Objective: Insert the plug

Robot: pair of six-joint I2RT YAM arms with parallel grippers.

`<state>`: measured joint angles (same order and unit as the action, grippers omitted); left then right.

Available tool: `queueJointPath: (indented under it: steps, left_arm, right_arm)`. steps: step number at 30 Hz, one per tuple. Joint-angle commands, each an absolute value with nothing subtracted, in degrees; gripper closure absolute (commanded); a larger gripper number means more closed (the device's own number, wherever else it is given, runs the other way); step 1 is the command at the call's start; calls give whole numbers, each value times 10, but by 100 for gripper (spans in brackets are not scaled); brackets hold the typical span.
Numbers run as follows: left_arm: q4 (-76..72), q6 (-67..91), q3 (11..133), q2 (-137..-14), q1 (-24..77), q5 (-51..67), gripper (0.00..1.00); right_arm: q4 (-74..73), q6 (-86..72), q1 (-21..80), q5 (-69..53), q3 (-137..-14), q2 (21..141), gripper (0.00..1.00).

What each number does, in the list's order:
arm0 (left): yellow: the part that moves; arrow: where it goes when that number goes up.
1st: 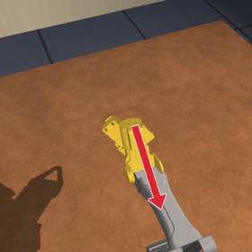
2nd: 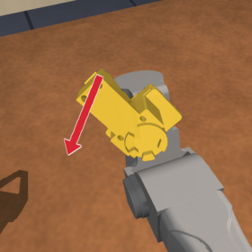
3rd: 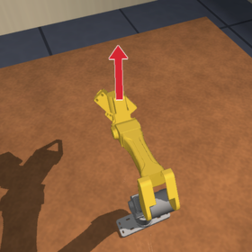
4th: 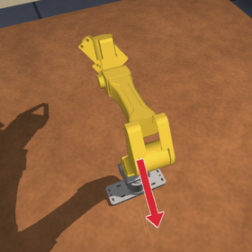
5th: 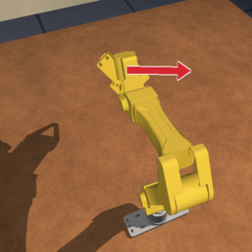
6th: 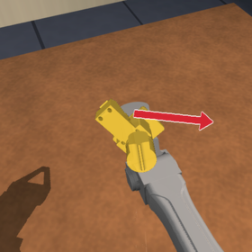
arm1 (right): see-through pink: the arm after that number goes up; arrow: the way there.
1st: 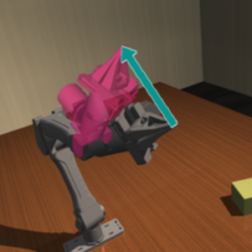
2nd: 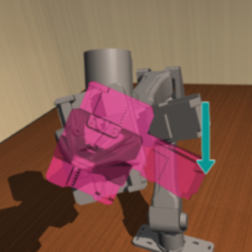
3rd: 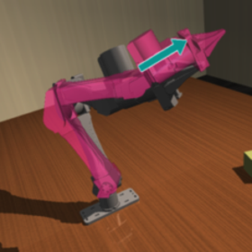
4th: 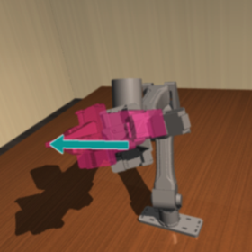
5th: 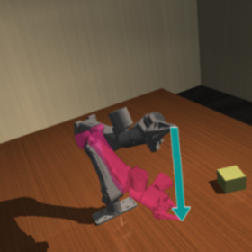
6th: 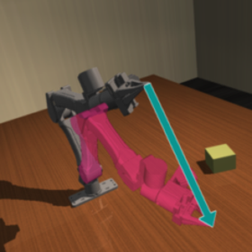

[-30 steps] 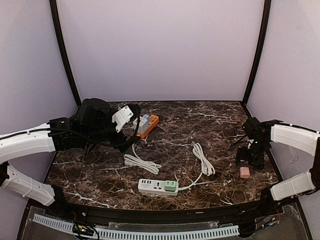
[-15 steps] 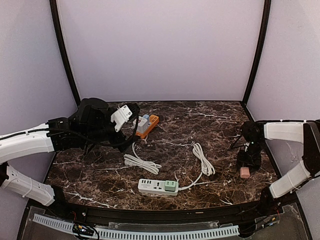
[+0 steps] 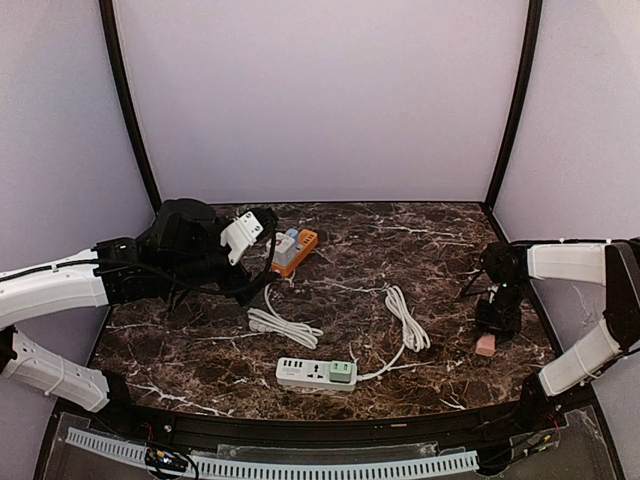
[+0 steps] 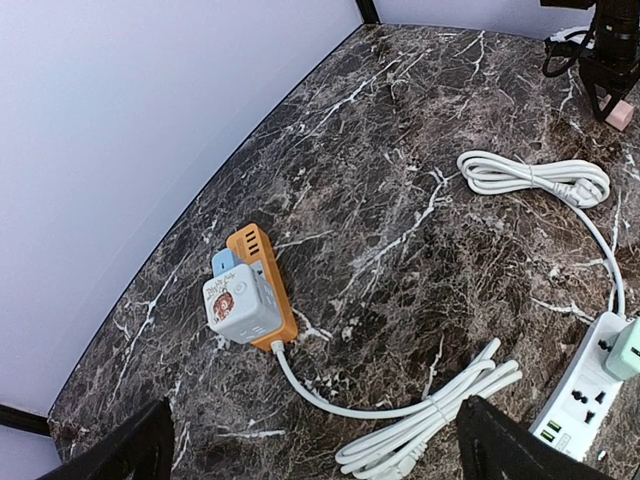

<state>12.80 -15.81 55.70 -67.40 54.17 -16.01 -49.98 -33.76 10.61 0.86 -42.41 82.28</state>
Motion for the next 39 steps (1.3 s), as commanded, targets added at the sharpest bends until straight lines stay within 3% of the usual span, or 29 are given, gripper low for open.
queueJointPath:
  steps: [1, 8, 13, 17, 27, 36, 39]
  left_arm:
    - [116, -153, 544, -667, 538, -166, 1]
    - [114, -150, 551, -673, 537, -164, 1]
    - [123, -146, 556, -670, 537, -169, 1]
    - [126, -137, 548, -659, 536, -175, 1]
    - [128, -136, 546, -660, 537, -178, 1]
    - [122, -147, 566, -691, 536, -169, 1]
    - [121, -147, 567, -692, 536, -170, 1]
  right_arm:
    - [-472, -411, 104, -40, -428, 828, 95]
    - [-419, -592, 104, -77, -467, 869, 100]
    - [-404, -613, 104, -62, -507, 901, 100]
    - [-388, -601, 104, -60, -506, 925, 81]
    - [-362, -575, 103, -74, -505, 955, 51]
    - [-371, -540, 101, -75, -528, 968, 31]
    - [-384, -534, 101, -64, -532, 971, 31]
